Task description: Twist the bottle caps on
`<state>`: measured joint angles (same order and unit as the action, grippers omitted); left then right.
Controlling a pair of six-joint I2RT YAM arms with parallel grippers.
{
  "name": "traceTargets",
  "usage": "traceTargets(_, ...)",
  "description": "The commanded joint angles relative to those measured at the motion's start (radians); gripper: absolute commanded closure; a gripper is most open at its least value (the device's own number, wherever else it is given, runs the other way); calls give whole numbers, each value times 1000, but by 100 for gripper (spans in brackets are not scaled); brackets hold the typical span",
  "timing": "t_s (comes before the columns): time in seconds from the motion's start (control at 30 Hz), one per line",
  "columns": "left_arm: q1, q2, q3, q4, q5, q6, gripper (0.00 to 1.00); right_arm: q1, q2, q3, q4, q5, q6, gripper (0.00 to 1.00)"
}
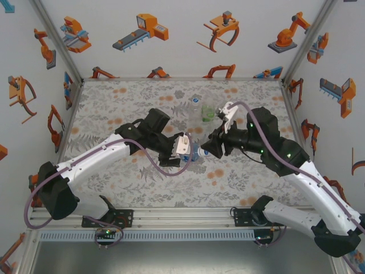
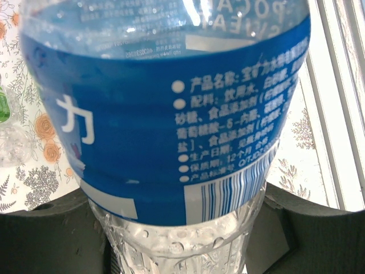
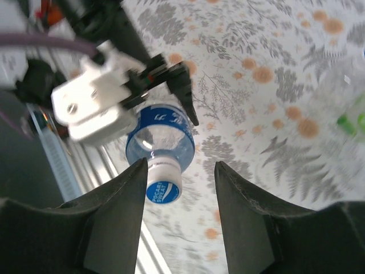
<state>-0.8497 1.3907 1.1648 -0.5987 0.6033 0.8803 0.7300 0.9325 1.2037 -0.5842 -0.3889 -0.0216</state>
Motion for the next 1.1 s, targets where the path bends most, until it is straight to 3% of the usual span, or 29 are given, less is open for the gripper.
traceTargets(0.0, -2, -13, 24, -14, 39, 20, 100, -1, -12, -3, -51, -180, -403, 50)
traceTargets(0.27, -2, -13, 24, -14, 39, 22, 100, -1, -16, -43, -92, -297, -665, 49)
traceTargets(0.7, -2, -16, 24, -13, 41, 21, 100, 0, -10, -71, -73, -231, -667, 57)
traceTargets(0.93, -2, -14, 24, -14, 41, 21, 100, 0, -17, -78, -64, -235, -650, 70)
traceTargets(1.07, -2, -12, 25, -14, 42, 21, 100, 0, -12, -80, -21, -192, -482, 81)
